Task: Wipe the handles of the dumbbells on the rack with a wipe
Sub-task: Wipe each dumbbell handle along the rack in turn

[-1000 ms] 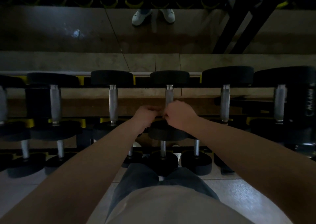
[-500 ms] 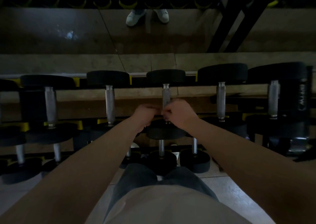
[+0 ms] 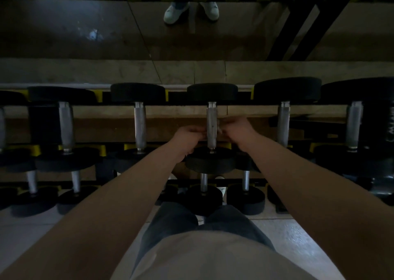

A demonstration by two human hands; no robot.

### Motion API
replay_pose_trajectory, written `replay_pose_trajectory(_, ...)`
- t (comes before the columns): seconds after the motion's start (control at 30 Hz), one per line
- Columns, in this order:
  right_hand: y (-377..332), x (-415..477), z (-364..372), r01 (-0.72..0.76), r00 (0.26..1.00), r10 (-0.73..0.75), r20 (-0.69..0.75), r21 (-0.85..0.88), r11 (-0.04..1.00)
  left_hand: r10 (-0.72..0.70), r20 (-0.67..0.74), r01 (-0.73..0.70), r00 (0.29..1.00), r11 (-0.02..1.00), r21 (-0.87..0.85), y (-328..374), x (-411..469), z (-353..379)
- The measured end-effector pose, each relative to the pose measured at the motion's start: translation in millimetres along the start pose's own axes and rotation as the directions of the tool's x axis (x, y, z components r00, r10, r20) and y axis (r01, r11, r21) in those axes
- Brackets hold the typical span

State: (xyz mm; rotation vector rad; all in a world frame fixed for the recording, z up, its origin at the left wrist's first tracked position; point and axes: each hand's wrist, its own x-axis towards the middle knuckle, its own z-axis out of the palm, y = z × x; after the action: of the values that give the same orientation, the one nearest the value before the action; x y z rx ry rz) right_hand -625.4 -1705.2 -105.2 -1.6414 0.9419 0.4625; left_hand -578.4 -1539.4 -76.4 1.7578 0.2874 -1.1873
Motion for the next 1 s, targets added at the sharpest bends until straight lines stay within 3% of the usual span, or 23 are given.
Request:
replay_pose_trajectory(0.07,-16.6,18.2,-3.3,-0.008,0.999,0.018,-0.041,0.240,0.971,0.011,-0.009,-0.010,1.000,0.999,0.038,-2.7,4.1,-0.5)
replay_pose_trajectory(0.13,-24.7,25.0,-5.1,-0.035,0.999,0.033,0.011,0.337,0.941,0.009,-0.018,-0.008,1.000,0.998,0.057,-5.8,7.5,-2.8)
replay_pose_trajectory(0.17,-22.1,24.9,-6.2,-0.045,0.998,0.030,0.054,0.289,0.956,0.008,-0.015,-0.007,1.000,0.998,0.056,-7.9,9.8,-3.5)
replay_pose_trajectory(0.23,-11.0,10.6,-8.8,-0.014,0.985,0.023,0.174,-0.049,0.999,-0.002,-0.006,0.002,1.000,0.999,0.048,-10.8,13.0,-3.5)
replay_pose_trajectory(0.3,0.9,-5.6,-7.4,0.028,0.948,0.101,0.302,-0.394,0.918,-0.019,0.029,0.018,0.999,1.000,0.015,-11.4,15.5,-2.5)
replay_pose_trajectory(0.33,2.3,-9.9,-6.2,0.008,0.936,0.149,0.318,-0.442,0.897,-0.031,0.049,0.031,0.998,1.000,0.002,-11.8,16.3,-2.4)
replay_pose_trajectory(0.37,-0.4,-12.4,-4.9,-0.041,0.927,0.184,0.326,-0.401,0.915,-0.047,0.060,0.047,0.997,0.999,-0.003,-12.3,17.6,-2.6)
replay_pose_trajectory(0.43,-12.5,-10.3,-3.5,-0.168,0.916,0.197,0.349,-0.113,0.979,-0.058,0.067,0.059,0.996,0.998,-0.012,-10.3,16.7,-3.4)
replay_pose_trajectory(0.53,-28.6,5.2,-1.8,-0.242,0.941,0.138,0.309,0.331,0.912,-0.042,0.013,0.042,0.999,0.999,0.018,-6.8,13.5,-3.6)
replay_pose_trajectory(0.6,-31.8,8.7,-0.8,-0.233,0.952,0.126,0.279,0.393,0.889,-0.035,0.000,0.035,0.999,0.999,0.033,-7.9,13.2,-4.1)
replay_pose_trajectory(0.67,-29.4,-1.2,-1.1,-0.150,0.950,0.115,0.290,0.100,0.984,-0.027,-0.010,0.027,1.000,1.000,-0.003,-6.5,10.7,-3.0)
replay_pose_trajectory(0.73,-21.5,-12.0,0.8,-0.065,0.932,0.177,0.317,-0.333,0.941,-0.037,-0.041,0.036,0.998,0.999,-0.024,-3.4,7.5,-3.6)
replay_pose_trajectory(0.8,-15.5,-13.7,1.8,-0.107,0.926,0.247,0.286,-0.428,0.897,-0.034,-0.035,0.033,0.999,0.998,-0.054,0.2,4.1,-4.6)
replay_pose_trajectory(0.87,-20.1,-6.9,1.6,-0.190,0.928,0.254,0.274,-0.239,0.952,-0.034,-0.036,0.031,0.999,0.997,-0.072,-0.3,3.3,-6.0)
replay_pose_trajectory(0.9,-22.7,-3.4,0.4,-0.244,0.933,0.247,0.262,-0.047,0.969,-0.042,-0.045,0.039,0.998,0.998,-0.054,-2.1,5.8,-7.2)
replay_pose_trajectory(0.97,-29.8,4.6,0.6,-0.287,0.945,0.216,0.245,0.309,0.907,-0.060,-0.060,0.060,0.996,0.998,-0.009,-3.2,10.1,-9.4)
replay_pose_trajectory(1.0,-30.5,4.9,-0.3,-0.272,0.950,0.186,0.250,0.375,0.886,-0.066,-0.070,0.066,0.995,0.998,-0.003,-3.4,11.4,-10.1)
